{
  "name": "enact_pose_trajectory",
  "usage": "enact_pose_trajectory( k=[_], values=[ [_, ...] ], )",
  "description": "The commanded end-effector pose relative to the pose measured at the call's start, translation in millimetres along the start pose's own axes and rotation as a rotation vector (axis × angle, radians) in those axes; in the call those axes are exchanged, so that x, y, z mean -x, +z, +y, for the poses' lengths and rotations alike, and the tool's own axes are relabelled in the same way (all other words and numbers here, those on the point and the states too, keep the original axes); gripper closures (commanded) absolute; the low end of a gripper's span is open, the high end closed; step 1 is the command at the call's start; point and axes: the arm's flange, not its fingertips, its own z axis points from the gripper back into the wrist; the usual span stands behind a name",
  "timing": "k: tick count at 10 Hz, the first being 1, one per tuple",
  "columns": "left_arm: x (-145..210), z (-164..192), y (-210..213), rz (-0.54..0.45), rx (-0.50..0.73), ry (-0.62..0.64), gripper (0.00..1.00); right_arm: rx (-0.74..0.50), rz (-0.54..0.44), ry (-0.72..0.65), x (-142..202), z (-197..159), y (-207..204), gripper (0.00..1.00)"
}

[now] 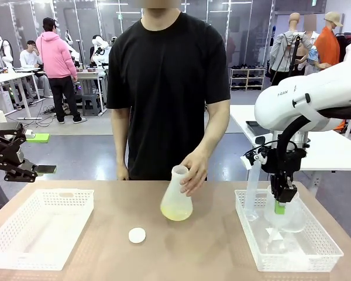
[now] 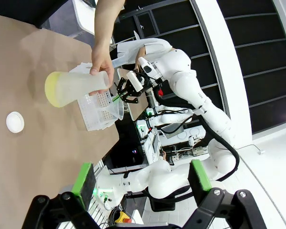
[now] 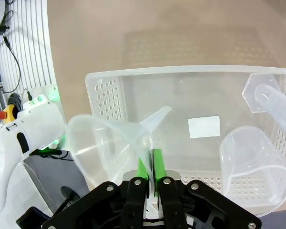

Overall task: Prepare the solutions needed for the experiment.
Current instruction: Once the solution is in the Big flask , pick up the Plastic Funnel and place it back into the right Organizing basket, then when the human places the Big flask in the center of the table, pick up the Big flask and place it in the left Organizing basket.

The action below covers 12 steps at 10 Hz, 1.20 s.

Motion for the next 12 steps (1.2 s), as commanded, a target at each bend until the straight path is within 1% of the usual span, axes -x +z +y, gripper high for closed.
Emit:
enact_pose_trajectory(
  k=[1,2,3,4,5,6,12],
  values=[
    [-2.0,-3.2,-2.5,-0.009,0.027,0.008,0.00,0.039,0.017,-0.005,3.3,9.6,0.5,0.77],
    [-2.0,-3.2,-2.5,-0.009,0.027,0.008,0.00,0.048,0.011,0.001,4.4,14.5,1.3,0.57],
    [-2.0,-3.2,-2.5,-0.009,0.027,0.008,0.00,0.053,0.011,-0.003,5.6,18.6,1.9,0.73],
    [-2.0,-3.2,-2.5,-0.009,0.027,0.008,0.00,0.065,0.012,-0.013,6.4,20.5,2.1,0.38],
    [-2.0,-3.2,-2.5,-0.009,0.027,0.008,0.00,0.079,0.018,-0.027,6.1,20.7,2.6,0.54],
    [-2.0,-3.2,-2.5,-0.009,0.027,0.008,0.00,0.029,-0.003,0.000,3.0,13.5,8.0,0.54],
    [-2.0,-3.2,-2.5,-0.009,0.027,0.008,0.00,0.029,-0.003,0.000,3.0,13.5,8.0,0.54]
  ],
)
